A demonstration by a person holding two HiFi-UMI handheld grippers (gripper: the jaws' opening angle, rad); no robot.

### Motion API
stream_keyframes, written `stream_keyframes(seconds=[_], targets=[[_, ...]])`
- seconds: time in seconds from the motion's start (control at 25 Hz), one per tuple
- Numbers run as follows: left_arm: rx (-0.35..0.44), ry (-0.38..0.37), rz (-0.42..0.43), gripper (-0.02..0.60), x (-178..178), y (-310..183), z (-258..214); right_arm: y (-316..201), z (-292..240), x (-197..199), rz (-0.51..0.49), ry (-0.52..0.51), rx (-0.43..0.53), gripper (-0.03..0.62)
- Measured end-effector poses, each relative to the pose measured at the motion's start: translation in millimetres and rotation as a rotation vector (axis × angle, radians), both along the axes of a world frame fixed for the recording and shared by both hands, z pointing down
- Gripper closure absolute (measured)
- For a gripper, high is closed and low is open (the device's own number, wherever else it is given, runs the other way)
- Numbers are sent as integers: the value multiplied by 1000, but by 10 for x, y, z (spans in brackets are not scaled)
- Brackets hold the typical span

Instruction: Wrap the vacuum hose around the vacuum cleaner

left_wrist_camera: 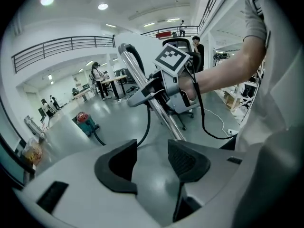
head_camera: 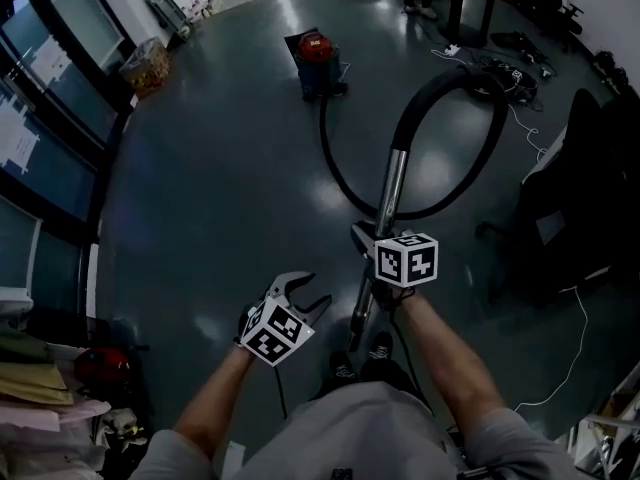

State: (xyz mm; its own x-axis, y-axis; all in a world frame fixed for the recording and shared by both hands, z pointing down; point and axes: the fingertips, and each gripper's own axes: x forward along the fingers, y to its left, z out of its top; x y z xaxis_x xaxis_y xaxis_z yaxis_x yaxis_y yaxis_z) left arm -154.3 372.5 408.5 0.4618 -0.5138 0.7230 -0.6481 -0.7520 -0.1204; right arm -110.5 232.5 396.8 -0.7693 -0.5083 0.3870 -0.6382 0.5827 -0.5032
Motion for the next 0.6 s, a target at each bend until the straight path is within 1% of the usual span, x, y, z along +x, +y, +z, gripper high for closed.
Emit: stream_keyframes(seconds=[0.16, 0.32, 0.6], targets=[[56, -64, 36, 374, 120, -228, -192, -23, -7, 1, -128, 88, 50, 537], [118, -118, 33, 374, 96, -528, -407, -53, 21, -62, -237, 156, 82, 537], [230, -206, 41, 374, -38, -996, -724, -159, 141, -253, -338, 251, 124, 537]])
